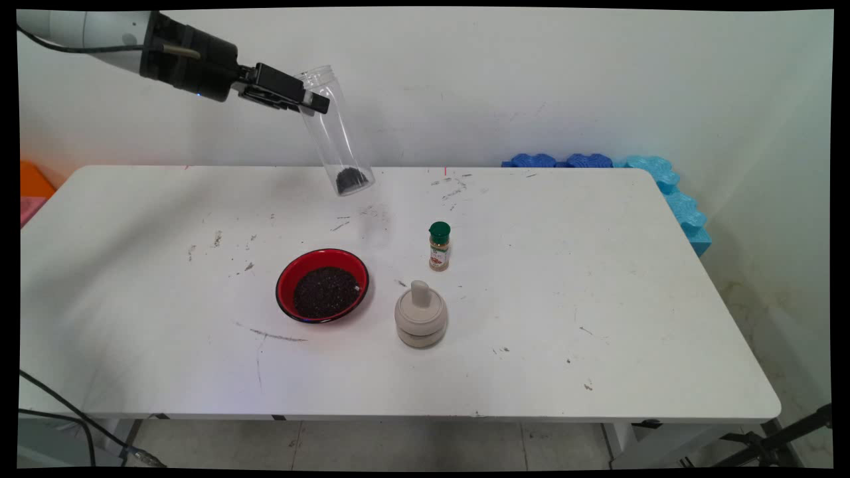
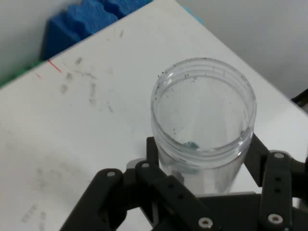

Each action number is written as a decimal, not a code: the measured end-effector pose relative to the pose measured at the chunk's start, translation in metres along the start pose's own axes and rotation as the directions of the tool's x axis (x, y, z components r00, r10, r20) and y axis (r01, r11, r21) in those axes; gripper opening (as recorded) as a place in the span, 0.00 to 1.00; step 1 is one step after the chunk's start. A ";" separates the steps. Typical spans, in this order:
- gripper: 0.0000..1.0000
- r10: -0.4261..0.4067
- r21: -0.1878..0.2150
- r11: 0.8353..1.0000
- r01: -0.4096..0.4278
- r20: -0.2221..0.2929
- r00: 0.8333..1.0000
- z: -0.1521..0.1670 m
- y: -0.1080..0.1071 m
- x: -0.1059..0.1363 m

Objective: Pour the black seasoning powder in the red bowl

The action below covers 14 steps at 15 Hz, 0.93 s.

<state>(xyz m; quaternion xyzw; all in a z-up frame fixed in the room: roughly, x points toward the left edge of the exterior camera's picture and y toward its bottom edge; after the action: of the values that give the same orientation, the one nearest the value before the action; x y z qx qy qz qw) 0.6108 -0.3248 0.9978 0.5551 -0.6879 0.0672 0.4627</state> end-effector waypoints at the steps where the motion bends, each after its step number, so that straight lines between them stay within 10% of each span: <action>1: 0.00 0.045 0.013 0.999 -0.045 -0.001 0.999 0.001 -0.001 0.002; 14: 0.00 0.475 0.060 0.872 -0.485 0.131 0.870 0.036 -0.019 -0.018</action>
<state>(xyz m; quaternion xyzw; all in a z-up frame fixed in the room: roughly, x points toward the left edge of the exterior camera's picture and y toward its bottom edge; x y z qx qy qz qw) 0.6055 -0.3406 0.9567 0.3900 -0.8253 0.1802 0.3665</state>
